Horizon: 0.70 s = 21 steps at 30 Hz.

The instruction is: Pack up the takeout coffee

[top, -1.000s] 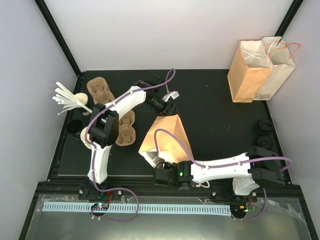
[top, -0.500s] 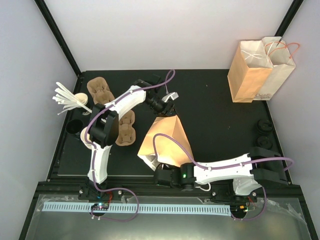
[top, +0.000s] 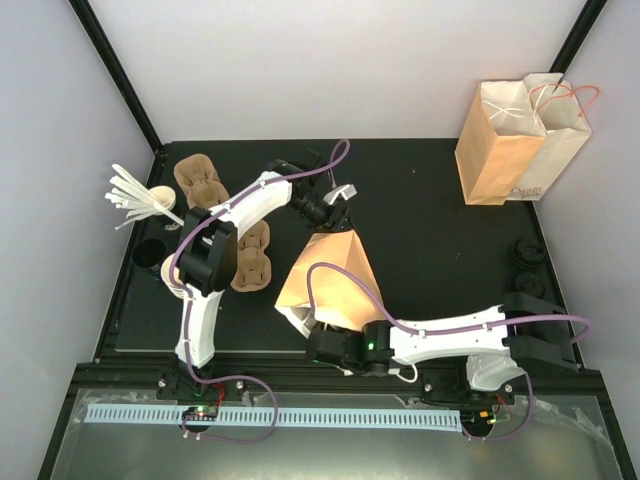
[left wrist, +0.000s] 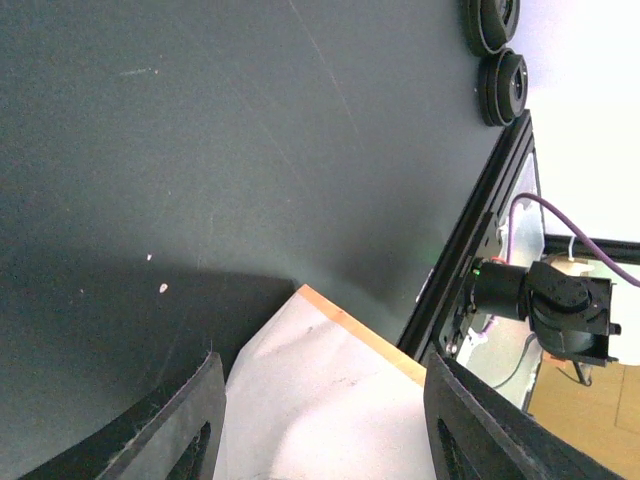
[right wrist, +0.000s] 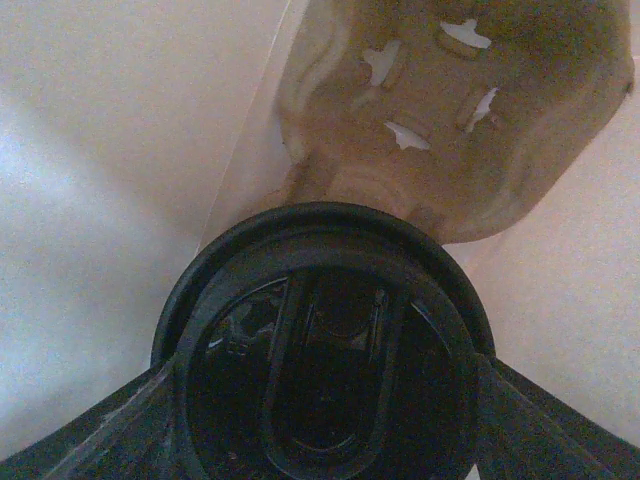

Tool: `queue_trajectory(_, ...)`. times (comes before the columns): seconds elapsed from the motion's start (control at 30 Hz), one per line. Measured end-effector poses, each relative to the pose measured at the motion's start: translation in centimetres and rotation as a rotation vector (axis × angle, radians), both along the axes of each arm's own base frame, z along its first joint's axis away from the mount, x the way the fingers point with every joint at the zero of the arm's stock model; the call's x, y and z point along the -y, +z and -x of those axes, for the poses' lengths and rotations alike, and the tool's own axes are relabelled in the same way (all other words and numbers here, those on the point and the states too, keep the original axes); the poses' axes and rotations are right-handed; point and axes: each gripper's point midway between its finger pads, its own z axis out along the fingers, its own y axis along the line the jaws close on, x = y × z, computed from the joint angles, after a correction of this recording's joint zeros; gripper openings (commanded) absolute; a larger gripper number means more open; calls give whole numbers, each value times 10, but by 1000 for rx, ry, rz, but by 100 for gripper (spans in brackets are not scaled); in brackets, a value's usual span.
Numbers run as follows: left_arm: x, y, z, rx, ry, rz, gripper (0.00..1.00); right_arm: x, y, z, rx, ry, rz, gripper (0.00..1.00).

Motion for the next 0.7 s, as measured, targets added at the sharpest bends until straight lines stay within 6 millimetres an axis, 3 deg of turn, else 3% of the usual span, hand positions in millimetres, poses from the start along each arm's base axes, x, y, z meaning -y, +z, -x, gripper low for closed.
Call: queue_trajectory(0.7, -1, -9, -11, 20, 51, -38, 57, 15, 5, 0, -215, -231, -282, 36)
